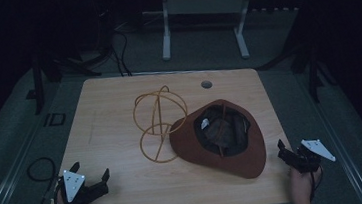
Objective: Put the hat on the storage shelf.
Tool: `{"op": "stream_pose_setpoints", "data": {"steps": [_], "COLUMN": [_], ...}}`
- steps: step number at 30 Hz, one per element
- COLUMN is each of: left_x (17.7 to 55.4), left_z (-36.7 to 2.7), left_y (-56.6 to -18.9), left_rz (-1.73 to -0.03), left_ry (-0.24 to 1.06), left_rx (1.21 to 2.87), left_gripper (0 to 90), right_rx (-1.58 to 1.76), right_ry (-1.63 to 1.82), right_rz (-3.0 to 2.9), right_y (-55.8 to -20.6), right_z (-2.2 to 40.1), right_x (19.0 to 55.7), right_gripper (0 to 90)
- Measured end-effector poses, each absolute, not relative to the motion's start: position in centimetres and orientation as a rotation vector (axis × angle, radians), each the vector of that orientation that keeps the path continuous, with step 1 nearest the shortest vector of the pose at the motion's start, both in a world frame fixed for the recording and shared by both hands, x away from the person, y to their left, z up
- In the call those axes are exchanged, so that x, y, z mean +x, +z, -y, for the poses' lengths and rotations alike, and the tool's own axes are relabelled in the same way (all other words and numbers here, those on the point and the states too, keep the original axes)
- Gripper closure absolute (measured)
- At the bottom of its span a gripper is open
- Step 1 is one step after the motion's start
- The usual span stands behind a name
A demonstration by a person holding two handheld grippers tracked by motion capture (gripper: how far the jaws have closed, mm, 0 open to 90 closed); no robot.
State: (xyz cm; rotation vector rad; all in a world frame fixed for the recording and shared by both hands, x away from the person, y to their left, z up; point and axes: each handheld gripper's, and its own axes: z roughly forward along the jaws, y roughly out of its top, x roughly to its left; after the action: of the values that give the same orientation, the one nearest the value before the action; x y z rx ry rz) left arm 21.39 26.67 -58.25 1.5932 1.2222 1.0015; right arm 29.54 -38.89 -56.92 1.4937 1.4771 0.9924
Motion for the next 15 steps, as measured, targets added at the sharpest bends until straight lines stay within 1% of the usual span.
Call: {"op": "stream_pose_setpoints", "data": {"steps": [6, 7, 12, 15], "left_x": [21.4, 21.4, 21.3, 21.2], "left_z": [-26.6, -26.7, -26.8, -26.4], "left_y": [-58.2, -58.1, -58.0, -57.7], "left_rz": [-1.227, -1.227, -1.251, -1.278], "left_ry": [1.006, 0.992, 0.969, 0.964], "left_rx": [1.579, 1.552, 1.543, 1.547], "left_gripper": [1.7, 5.2, 2.8, 1.3], "right_rx": [1.478, 1.440, 1.423, 1.486], "right_ry": [0.965, 0.917, 0.916, 0.925], "right_rz": [-1.508, -1.549, -1.565, -1.638], "right_y": [-56.9, -57.0, -57.0, -56.8], "right_z": [38.6, 38.0, 37.8, 37.8], "right_x": [29.6, 29.7, 29.7, 29.9], "right_gripper": [13.9, 13.9, 13.7, 11.1]}}
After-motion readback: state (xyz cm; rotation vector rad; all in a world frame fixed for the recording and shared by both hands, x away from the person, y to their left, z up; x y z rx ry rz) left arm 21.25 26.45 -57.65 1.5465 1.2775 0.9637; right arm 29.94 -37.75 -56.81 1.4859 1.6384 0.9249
